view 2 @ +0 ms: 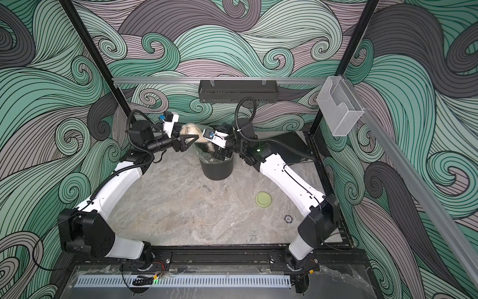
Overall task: Empty expired oatmeal from jars
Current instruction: Pour the expired oatmeal into the trash bin.
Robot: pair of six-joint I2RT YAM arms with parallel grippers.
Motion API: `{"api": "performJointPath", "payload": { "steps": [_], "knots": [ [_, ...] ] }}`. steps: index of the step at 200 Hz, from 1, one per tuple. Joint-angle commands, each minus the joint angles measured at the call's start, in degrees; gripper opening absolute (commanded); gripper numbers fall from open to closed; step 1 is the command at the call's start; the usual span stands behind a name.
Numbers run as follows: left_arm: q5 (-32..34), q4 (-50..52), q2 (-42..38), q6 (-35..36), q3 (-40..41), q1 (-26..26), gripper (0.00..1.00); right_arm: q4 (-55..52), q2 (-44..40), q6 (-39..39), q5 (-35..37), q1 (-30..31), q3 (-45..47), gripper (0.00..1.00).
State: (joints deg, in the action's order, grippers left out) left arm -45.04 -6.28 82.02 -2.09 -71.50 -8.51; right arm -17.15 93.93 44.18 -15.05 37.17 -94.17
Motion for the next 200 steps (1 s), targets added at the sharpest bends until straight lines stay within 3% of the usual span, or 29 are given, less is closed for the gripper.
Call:
{"api": "performJointPath", "payload": {
  "steps": [1,116,160,200],
  "knots": [
    [-1.3,-4.2,-0.9,0.0,-4.7,-0.7,0.0,2.4,1.6,3.1,0.2,0.9,-3.0,0.99],
    [-1.5,-4.8,-1.2,-1.2,-5.0,-1.4,0.0,4.0,10.6,0.3,0.3,2.6,-10.0,0.95],
    [-1.8,-4.5,-1.2,-1.3,-4.8,-1.5,0.0,4.6,12.5,-1.6,-0.1,2.6,-12.3,0.77],
    [-1.8,-5.0,-0.9,-1.9,-4.8,-1.5,0.01,5.3,12.7,-3.1,0.7,2.1,-12.2,0.48]
  ]
}}
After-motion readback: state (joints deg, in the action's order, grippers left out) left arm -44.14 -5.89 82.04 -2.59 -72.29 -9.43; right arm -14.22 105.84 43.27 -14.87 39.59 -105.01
